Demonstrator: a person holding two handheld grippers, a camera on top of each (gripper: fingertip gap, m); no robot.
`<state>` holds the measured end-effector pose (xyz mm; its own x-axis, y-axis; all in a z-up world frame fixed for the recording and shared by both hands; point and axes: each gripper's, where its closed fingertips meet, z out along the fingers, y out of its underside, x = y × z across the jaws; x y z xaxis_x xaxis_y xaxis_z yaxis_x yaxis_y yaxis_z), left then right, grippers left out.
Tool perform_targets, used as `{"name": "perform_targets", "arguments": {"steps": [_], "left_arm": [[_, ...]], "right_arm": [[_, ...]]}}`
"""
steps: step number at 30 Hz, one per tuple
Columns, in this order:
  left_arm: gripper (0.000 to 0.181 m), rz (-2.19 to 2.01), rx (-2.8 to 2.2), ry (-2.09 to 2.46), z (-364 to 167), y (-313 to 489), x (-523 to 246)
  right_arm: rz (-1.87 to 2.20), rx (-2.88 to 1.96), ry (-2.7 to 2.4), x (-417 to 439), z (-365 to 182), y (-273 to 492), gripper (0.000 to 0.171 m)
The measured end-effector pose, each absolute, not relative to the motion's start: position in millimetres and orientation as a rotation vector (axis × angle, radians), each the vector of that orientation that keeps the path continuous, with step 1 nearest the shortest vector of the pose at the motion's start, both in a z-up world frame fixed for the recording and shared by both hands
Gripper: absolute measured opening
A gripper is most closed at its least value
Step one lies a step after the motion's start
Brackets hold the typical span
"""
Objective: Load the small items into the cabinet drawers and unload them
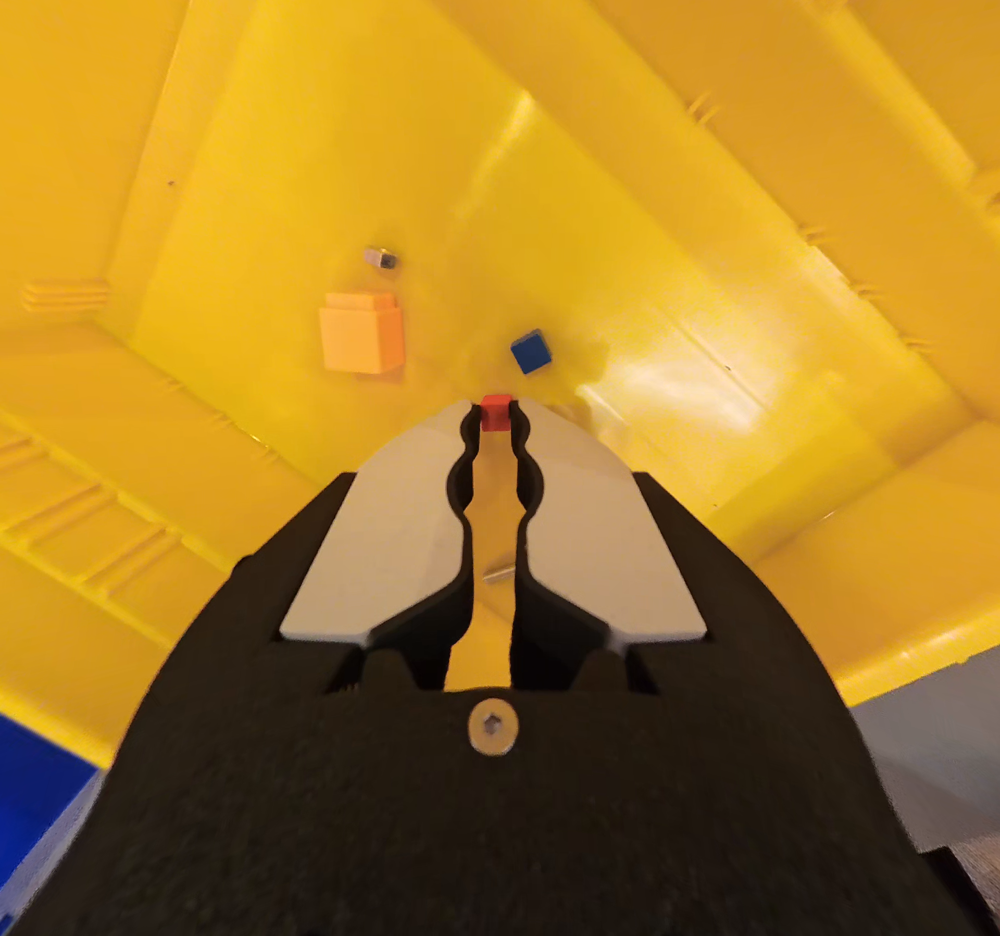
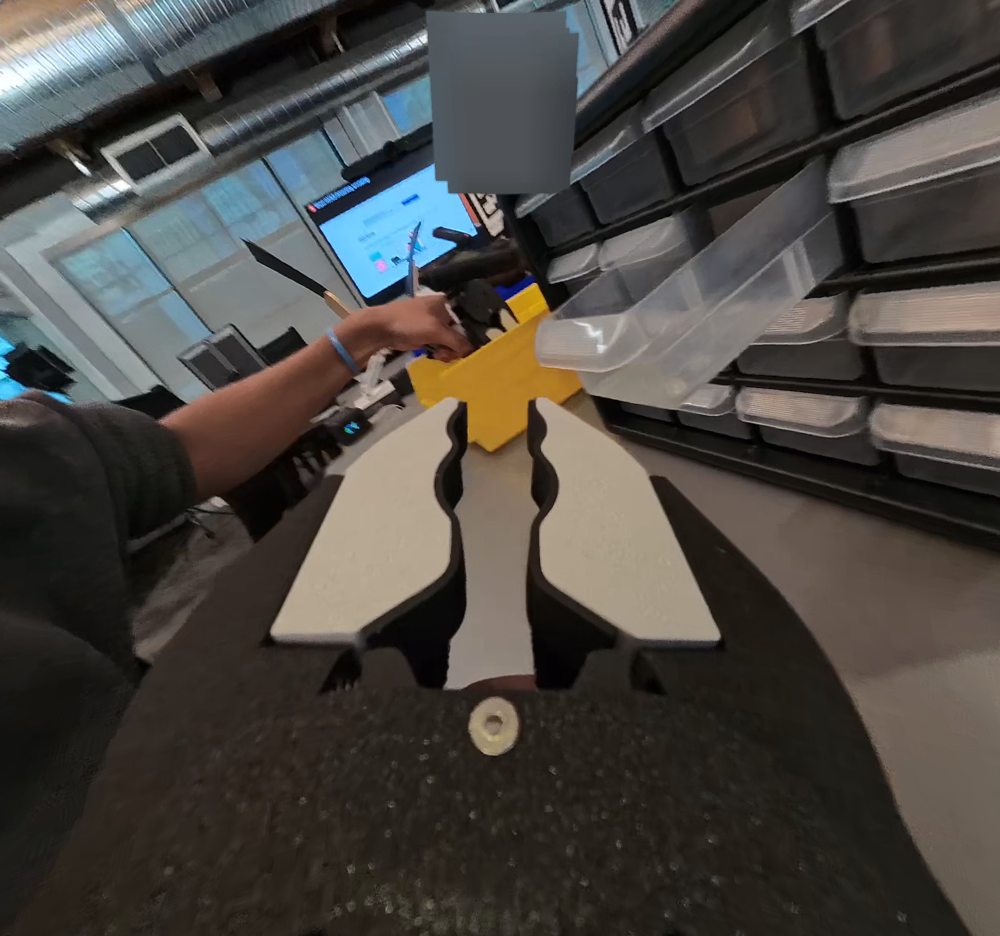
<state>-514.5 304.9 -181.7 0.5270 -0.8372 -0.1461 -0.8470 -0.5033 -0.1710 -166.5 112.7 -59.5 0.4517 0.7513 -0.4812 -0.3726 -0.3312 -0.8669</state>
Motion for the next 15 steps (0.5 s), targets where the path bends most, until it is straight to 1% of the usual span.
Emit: {"name": "perform_targets", "arguments": {"steps": [4, 8, 11, 15], "left_arm": [[0.01, 0.047, -2.472, 1.429, -158.9, 300.6, -509.6], [0.01, -0.032, -2.352, 1.454, -114.7, 284.3, -484.6], [0.01, -0.099, -2.202, 1.509, -72.1, 264.0, -445.8], [0.01, -0.218, -2.014, 1.628, -24.1, 227.1, -374.6]], "right_arm": [[0.929, -1.585, -0.438, -145.5, -73.6, 125.6, 0.022], [0.763, -1.644, -0.474, -129.9, -84.7, 135.2, 0.027], [0.697, -1.674, -0.489, -127.2, -92.4, 139.9, 0.03], [0.673, -1.672, -0.527, -136.4, -96.0, 140.9, 0.032]]}}
